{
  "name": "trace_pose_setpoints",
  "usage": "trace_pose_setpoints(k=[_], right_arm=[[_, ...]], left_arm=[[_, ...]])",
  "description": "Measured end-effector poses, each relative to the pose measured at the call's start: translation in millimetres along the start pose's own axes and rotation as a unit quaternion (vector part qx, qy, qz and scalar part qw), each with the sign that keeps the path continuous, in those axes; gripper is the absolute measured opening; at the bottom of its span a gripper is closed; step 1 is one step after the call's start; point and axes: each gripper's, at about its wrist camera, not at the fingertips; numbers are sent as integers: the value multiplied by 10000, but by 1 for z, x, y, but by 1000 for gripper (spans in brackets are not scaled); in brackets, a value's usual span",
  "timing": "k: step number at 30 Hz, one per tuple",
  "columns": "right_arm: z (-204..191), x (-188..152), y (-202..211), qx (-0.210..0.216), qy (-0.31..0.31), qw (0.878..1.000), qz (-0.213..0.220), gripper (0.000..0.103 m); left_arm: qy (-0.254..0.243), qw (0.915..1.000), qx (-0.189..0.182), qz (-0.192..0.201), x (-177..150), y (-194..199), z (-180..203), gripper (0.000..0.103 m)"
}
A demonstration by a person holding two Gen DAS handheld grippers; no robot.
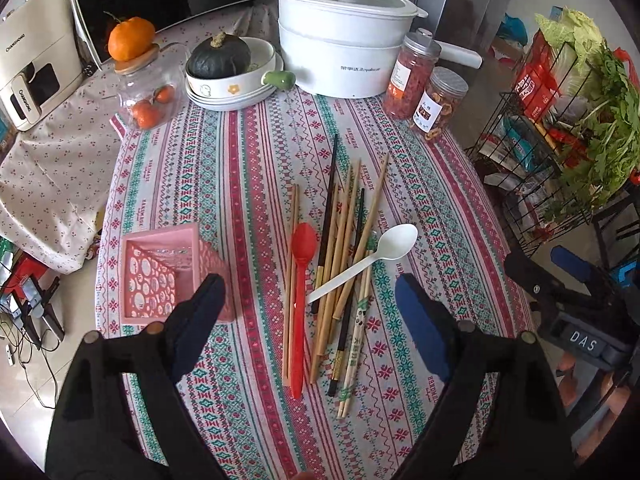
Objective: Organize utensils
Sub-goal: 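Lower the left tool over the utensil pile and open its fingers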
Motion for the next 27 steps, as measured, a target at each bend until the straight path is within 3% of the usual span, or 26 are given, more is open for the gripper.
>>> trace_pose_setpoints(k=[2, 4, 7, 10, 16, 20, 23, 27], right_arm=[[8, -1, -15, -79, -48, 9997, -208, 103], [13, -2, -27, -157, -78, 9992, -371, 103], [18, -4, -39, -173, -129, 9981, -571, 103], [22, -3, -50, -212, -138, 9972, -705, 103], [29, 1, -66, -215, -167, 9961, -837, 103], [28, 1, -74, -181, -151, 9956, -905, 103], [24, 1, -80, -152, -135, 9951, -966, 103], [21, 1, -84, -95, -145, 9947, -1015, 103]], left_arm=[[-87, 9995, 41, -305, 2, -24, 7, 72], [-78, 9976, 52, -688, 1, -50, 9, 56], [40, 9929, 126, -1181, -2, -87, 7, 49], [92, 9900, 287, -1376, -4, -111, 6, 45], [131, 9861, 394, -1611, -11, -132, 7, 37], [215, 9870, 308, -1560, -11, -136, 8, 36], [129, 9881, 294, -1503, -12, -138, 11, 28], [50, 9923, 245, -1211, 0, -128, 14, 28]])
Point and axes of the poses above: each gripper's, at about its wrist camera, not at the fingertips, and y roughly against the way its jaws point, z to its right, x to its top, and after that the axes turned 11 degrees about z, right-handed
